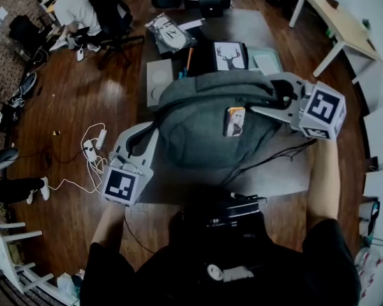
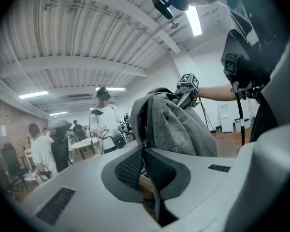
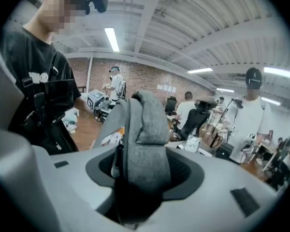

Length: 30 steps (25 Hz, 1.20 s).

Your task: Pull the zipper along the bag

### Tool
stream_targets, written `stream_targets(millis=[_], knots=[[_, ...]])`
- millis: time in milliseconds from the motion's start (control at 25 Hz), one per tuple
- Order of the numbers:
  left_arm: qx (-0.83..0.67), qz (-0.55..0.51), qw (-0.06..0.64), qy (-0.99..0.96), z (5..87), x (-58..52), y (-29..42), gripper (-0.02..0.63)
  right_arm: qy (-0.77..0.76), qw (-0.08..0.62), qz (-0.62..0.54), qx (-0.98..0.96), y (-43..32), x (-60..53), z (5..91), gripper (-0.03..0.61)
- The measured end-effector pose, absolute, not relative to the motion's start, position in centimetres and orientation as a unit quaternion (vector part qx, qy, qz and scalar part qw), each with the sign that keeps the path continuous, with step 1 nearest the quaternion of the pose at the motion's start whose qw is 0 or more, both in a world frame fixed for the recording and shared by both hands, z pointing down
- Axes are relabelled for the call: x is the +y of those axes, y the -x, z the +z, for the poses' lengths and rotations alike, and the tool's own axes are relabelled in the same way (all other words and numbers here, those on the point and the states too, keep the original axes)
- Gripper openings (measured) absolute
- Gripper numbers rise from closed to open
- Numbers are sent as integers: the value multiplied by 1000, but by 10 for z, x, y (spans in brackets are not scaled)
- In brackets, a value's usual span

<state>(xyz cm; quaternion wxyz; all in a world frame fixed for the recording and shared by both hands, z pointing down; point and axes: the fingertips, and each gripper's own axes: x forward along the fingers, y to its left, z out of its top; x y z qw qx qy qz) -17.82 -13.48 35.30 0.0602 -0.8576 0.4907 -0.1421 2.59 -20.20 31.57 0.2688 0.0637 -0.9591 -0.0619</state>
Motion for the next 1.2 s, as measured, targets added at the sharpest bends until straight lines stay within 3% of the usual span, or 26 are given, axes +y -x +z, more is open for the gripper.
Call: stream_targets(millis=[360,600,800,1200], knots=[[495,-130,109,853,313,-126,171,8,-70,222,-93,-968,-41,-193,285,198],[492,-157,88,852,352,-130,174,8,-63,284,-87,-953,-32,-196,304,196],[474,-185,238,827,314,-120,162,8,-48,319,-77,-944,-28,-197,309,192],[426,-207,260,842,262,-130,137,9,-55,371,-95,-922,-4,-197,312,190]])
